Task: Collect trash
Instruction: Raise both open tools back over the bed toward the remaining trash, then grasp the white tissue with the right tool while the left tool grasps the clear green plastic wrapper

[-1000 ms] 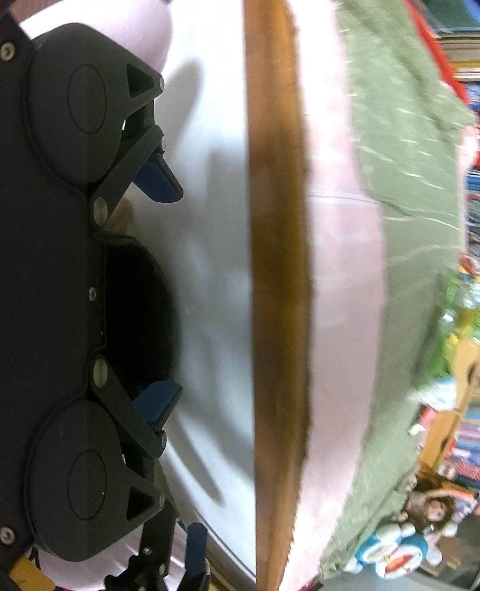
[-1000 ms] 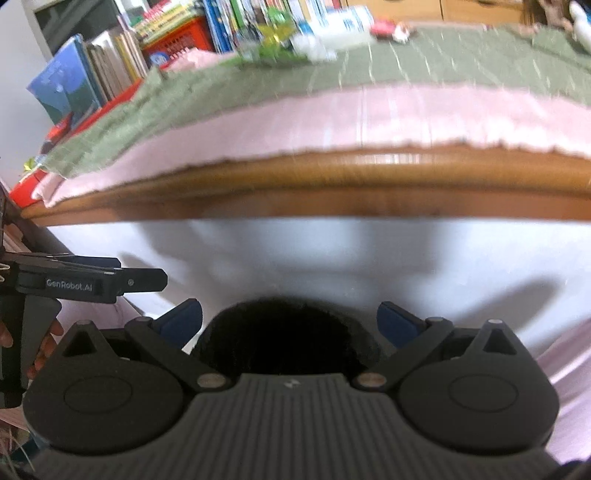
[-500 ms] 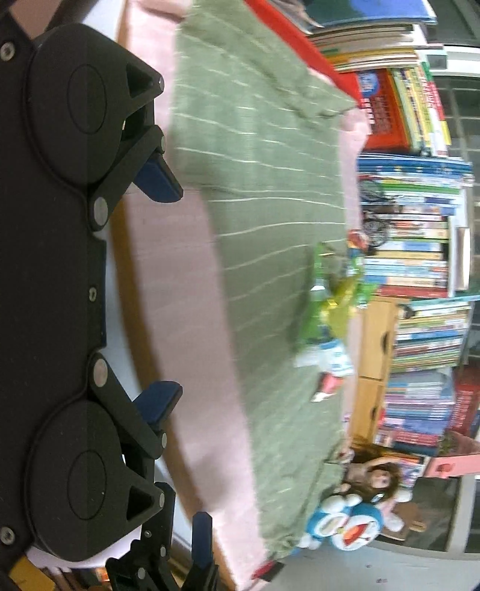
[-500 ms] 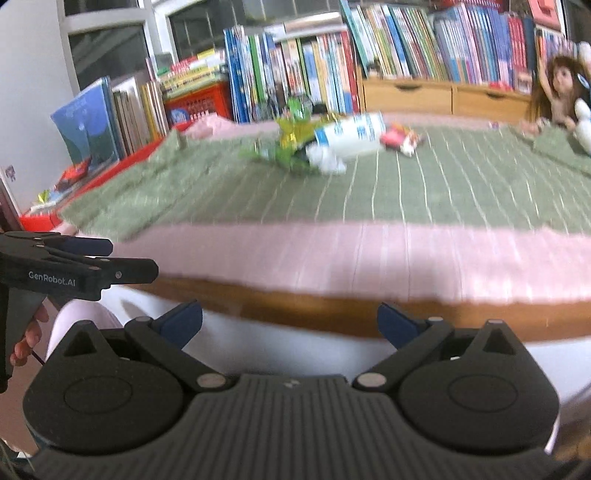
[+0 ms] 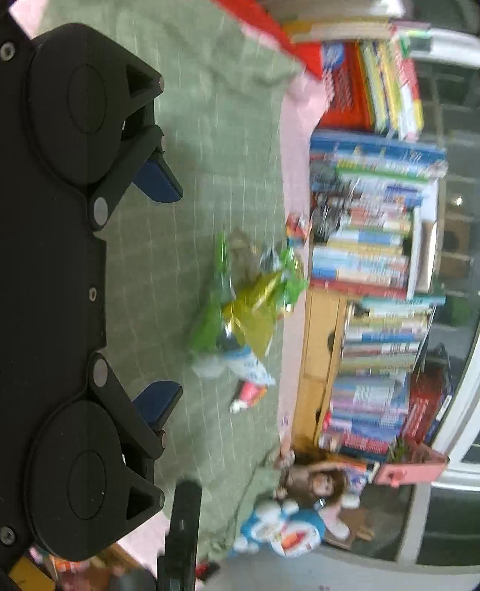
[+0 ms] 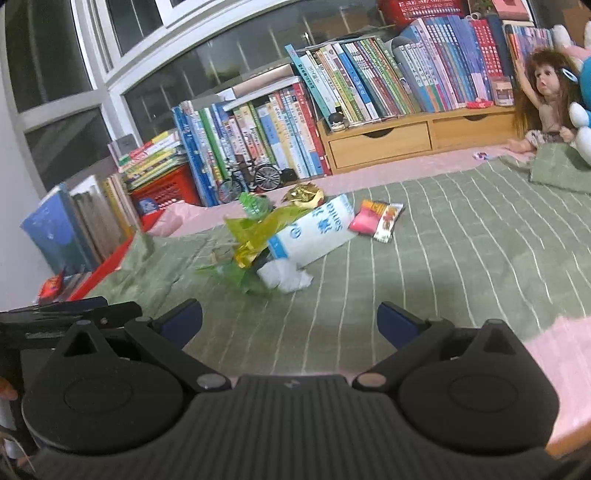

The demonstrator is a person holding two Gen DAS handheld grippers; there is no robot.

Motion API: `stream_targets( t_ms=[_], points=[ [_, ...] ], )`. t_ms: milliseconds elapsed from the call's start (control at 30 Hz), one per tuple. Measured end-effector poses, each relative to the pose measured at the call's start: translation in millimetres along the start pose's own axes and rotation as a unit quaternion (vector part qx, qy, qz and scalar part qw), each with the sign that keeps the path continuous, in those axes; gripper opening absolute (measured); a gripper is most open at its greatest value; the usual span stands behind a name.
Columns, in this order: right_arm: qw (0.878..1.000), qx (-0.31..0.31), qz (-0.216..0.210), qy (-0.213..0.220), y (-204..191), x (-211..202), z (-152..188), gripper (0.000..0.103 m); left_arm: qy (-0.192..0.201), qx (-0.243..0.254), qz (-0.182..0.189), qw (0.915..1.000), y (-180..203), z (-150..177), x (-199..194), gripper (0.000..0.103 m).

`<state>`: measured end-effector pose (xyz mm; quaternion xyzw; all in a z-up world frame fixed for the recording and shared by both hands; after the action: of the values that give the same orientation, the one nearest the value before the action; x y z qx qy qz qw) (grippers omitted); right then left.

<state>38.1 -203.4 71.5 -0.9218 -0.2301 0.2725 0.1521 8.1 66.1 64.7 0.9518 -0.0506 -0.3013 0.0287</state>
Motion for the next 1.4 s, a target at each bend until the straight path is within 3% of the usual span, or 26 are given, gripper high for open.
stream_targets(
  t_ms=[67, 300, 433, 600, 667, 700, 733, 833, 867, 967, 1200, 1400],
  points=[
    [1.000, -0.013, 0.004, -0.007, 3.5, 14.4, -4.4, 0.103, -0.006, 0.000, 0.009, 0.9999, 0.6, -2.3, 17.4, 0.103],
    [0.999, -0.037, -0.012, -0.037, 11.6, 69.0, -19.8, 0.102, -0.027, 0.058, -0.019, 0.9977, 12.4, -13.2, 82.2, 0.103],
    [0.997, -0.047, -0.025, -0.059, 13.9, 100.1, -22.7, 0.092, -0.035, 0.049, -0.024, 0.9979, 8.0, -11.2, 102.1, 0.103],
    [0.994, -0.064, -0.038, -0.084, 15.0, 131.2, -18.6, 0.088, -0.044, 0.022, -0.023, 0.9985, -6.6, -9.6, 116.1, 0.103],
    [0.993, -0.064, -0.038, -0.087, 16.9, 138.4, -17.6, 0.082, -0.046, 0.012, -0.020, 0.9987, -9.0, -10.9, 119.3, 0.103],
    [0.994, -0.062, -0.040, -0.086, 18.5, 140.3, -17.2, 0.073, -0.045, 0.006, -0.016, 0.9988, -9.8, -11.9, 120.9, 0.103],
    [0.994, -0.056, -0.044, -0.084, 20.6, 141.2, -17.2, 0.057, -0.044, 0.001, -0.012, 0.9990, -9.9, -13.2, 122.0, 0.103],
    [0.995, -0.052, -0.054, -0.070, 23.5, 135.5, -17.5, 0.036, -0.037, 0.003, 0.009, 0.9993, -3.9, -17.3, 124.3, 0.103],
    [0.995, -0.054, -0.052, -0.063, 23.8, 131.4, -18.0, 0.034, -0.034, 0.005, 0.014, 0.9993, -0.6, -18.4, 124.0, 0.103],
    [0.996, -0.069, -0.035, -0.049, 25.5, 116.8, -19.3, 0.034, -0.020, 0.023, 0.025, 0.9992, 11.9, -21.5, 124.7, 0.103],
    [0.996, -0.077, 0.000, -0.042, 38.5, 92.9, -17.6, 0.035, 0.013, 0.091, -0.001, 0.9957, 39.1, -23.8, 127.7, 0.103],
    [0.996, -0.075, 0.003, -0.045, 42.3, 89.8, -12.7, 0.036, -0.009, 0.092, 0.007, 0.9957, 44.1, -21.8, 150.7, 0.103]
  ],
)
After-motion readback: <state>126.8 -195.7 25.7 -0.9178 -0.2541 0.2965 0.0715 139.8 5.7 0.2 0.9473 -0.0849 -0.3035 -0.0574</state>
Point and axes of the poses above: each gripper's, at about its wrist camera, not at the fingertips, and x roughly the way its jaws point, y to its right, z to its underside, the point moved 3 cm from there along x, roughly the way its jaws point, and after that the axes turned 11 degrees about -z, right-handed, at the moved point
